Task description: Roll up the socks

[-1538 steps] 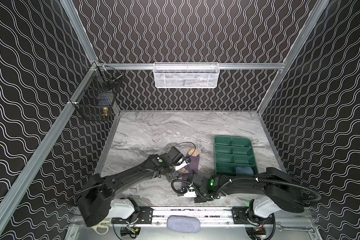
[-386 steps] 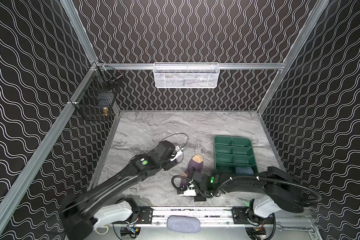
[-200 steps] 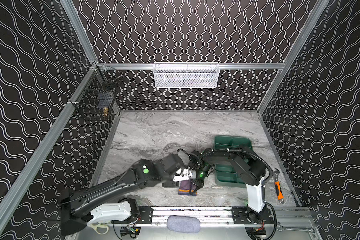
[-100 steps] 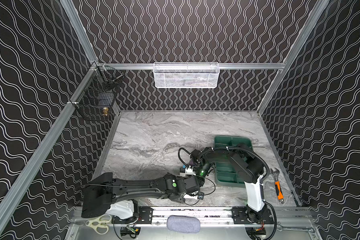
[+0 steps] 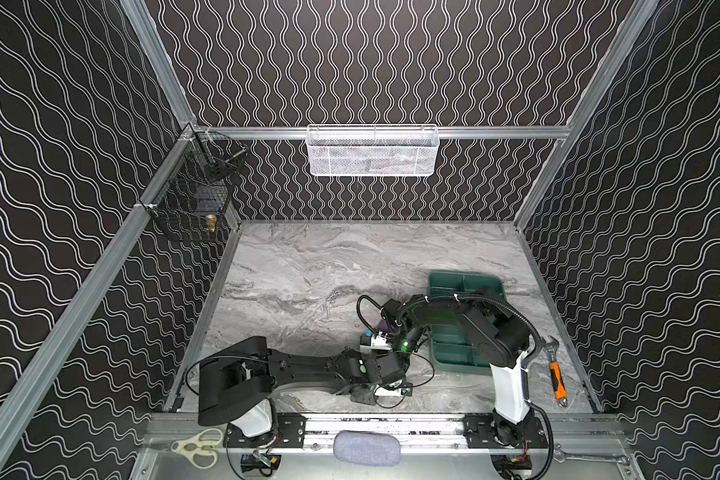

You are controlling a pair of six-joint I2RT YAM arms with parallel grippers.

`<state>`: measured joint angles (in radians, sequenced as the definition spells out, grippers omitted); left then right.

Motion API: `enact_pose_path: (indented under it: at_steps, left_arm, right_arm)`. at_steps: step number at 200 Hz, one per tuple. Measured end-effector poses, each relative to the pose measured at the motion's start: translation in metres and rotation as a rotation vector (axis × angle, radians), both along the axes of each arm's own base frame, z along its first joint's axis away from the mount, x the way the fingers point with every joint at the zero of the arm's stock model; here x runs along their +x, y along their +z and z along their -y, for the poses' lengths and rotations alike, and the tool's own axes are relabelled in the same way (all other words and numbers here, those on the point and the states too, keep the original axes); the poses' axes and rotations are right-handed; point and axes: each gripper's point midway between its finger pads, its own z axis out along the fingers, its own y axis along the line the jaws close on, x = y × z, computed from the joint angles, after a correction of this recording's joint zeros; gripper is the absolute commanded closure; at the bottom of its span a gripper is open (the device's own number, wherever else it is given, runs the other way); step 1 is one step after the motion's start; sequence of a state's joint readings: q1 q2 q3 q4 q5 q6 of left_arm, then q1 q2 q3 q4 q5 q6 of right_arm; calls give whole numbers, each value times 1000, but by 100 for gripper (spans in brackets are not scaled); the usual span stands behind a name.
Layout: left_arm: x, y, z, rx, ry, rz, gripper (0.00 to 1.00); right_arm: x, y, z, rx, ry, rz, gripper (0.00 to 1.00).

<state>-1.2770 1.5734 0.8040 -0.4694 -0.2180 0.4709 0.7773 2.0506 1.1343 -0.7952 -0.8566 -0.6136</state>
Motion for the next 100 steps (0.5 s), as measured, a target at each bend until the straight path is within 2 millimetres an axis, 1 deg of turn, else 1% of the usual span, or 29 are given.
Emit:
enact_pose_path:
  at_steps: [13,20,32,39,42,50,56,62,69,84,100]
  left_arm:
    - [1,0,1,-8,7,-10,97]
    - [2,-1,1,-10,11,-11,100]
    - [2,-2,2,-13,16,-20,100]
    - [3,-2,2,-14,19,-28,100]
    - [3,-2,2,-16,22,-30,100]
    - [4,-3,4,-20,27,-39,100]
    - [5,-3,4,-20,32,-45,100]
    - [7,-4,5,-19,37,-51,100]
    - [8,-5,6,-20,44,-59,100]
    - [10,-6,7,-23,55,-78,100]
    - [11,-7,7,-21,62,-96,100]
  right_arm:
    - [1,0,0,2,2,11,100]
    - [1,0,1,2,2,19,100]
    - [2,1,2,2,5,37,89]
    - [3,2,2,3,7,52,78]
    - [4,2,3,3,8,62,74]
    - [7,2,4,-1,13,96,70]
    - [9,5,5,3,18,122,64]
    - [12,8,6,5,21,153,61]
    - [18,11,7,4,28,217,58]
    - [37,18,11,-9,33,365,56]
    - [57,38,10,15,20,515,55]
